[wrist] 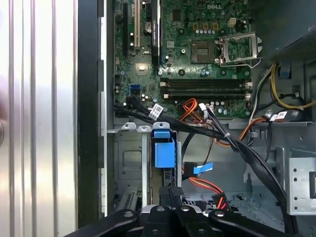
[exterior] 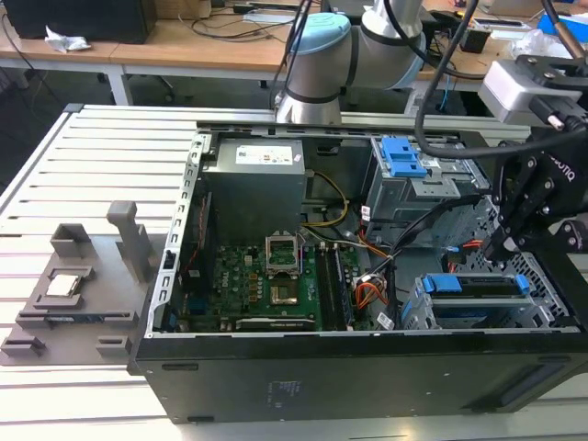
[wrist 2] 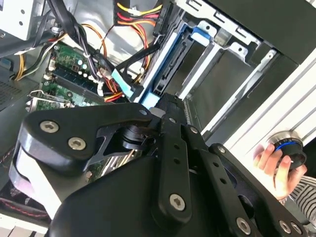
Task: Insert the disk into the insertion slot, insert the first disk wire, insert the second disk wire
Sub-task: 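Insert the disk into the insertion slot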
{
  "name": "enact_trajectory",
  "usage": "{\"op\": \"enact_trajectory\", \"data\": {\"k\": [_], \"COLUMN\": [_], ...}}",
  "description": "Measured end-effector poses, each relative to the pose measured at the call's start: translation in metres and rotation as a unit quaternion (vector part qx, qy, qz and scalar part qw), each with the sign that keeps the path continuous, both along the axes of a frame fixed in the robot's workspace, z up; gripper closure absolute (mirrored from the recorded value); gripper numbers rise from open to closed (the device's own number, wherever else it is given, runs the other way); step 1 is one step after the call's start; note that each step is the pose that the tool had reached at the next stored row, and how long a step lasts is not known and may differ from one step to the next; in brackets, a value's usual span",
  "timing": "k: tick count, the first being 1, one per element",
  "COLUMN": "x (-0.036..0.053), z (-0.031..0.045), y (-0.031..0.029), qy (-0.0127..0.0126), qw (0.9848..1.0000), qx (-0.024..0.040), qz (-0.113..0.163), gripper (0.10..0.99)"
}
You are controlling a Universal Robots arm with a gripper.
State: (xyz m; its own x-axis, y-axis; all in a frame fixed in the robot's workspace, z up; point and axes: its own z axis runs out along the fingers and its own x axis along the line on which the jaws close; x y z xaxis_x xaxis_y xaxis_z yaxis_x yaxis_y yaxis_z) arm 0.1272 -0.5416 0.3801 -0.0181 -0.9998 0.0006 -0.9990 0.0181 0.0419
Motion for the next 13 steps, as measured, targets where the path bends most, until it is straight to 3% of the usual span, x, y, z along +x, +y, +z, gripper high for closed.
{"op": "enact_trajectory", "data": {"k": [5, 13], "x": [0.0096, 0.0101], "z": [-0.0101, -0.0108], "y": [0.0000, 0.0000], "qy": [0.0001, 0.0001], "qw": [1.0000, 1.0000], "qx": [0.0000, -0.0001], "qz": [0.000, 0.000], "gripper": [0.980, 0.980]}}
